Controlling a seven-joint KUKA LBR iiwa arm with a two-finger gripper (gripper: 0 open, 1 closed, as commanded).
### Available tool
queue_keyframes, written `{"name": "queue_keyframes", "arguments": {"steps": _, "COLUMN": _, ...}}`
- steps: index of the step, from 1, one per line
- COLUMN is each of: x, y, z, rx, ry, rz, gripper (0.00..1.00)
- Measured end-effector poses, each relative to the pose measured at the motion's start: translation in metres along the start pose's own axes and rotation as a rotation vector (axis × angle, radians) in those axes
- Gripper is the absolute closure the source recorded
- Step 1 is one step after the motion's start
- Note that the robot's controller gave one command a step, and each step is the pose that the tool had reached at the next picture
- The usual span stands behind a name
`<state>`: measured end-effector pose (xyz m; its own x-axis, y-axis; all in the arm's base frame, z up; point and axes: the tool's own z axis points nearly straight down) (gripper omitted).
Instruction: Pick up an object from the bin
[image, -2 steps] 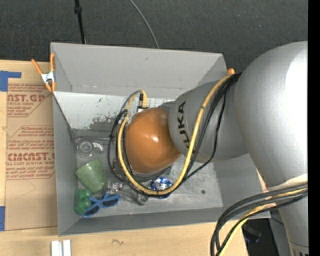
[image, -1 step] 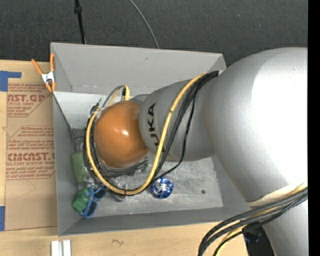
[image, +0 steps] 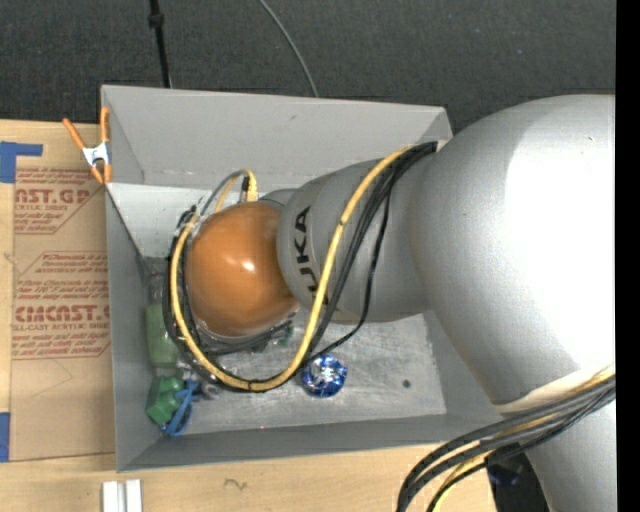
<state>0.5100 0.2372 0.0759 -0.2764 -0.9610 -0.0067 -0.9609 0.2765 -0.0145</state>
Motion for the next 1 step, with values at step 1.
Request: {"name": "queue_keyframes", "arguments": {"steps": 1, "x": 0.0482, "y": -0.0303, "z": -0.1385, "rx": -0.006, "ry": 0.0, "rz": -0.079, "gripper": 1.0}}
